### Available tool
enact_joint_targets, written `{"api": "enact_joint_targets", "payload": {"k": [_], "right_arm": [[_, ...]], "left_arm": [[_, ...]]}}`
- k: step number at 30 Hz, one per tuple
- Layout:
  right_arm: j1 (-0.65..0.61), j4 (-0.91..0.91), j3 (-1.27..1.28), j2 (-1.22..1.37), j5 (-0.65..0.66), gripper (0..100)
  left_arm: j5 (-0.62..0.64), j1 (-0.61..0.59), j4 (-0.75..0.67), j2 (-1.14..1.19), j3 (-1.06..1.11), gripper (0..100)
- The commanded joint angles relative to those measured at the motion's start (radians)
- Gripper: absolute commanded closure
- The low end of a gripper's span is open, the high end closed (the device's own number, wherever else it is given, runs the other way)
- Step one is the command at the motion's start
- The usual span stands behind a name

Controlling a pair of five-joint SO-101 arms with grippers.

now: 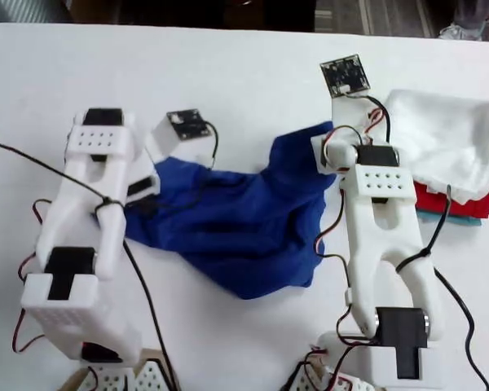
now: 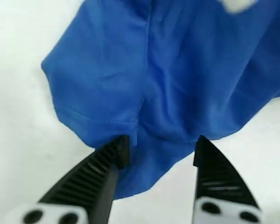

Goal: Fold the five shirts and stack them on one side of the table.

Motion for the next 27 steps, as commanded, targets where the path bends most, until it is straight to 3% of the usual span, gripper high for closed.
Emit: {"api": "enact_joint_targets", "payload": {"k": [1,5,15,27], "right_arm": [[0.001,-0.016,-0.052,-0.007,-0.003,97.8],[0.001,-0.016,-0.052,-0.007,-0.003,97.8],[-0.016,-0.016,-0.052,-0.004,-0.003,97.8],[-0.015,-0.016,-0.052,-0.004,-0.003,97.8]], "left_arm": [[-0.020,-0.031,-0.112,-0.006,0.050,76],[-0.020,-0.058,-0.193,-0.006,0.071,76],[-0.015,-0.064,-0.201,-0.005,-0.022,76],[-0.018,-0.081,-0.293,-0.005,0.053,79]]}}
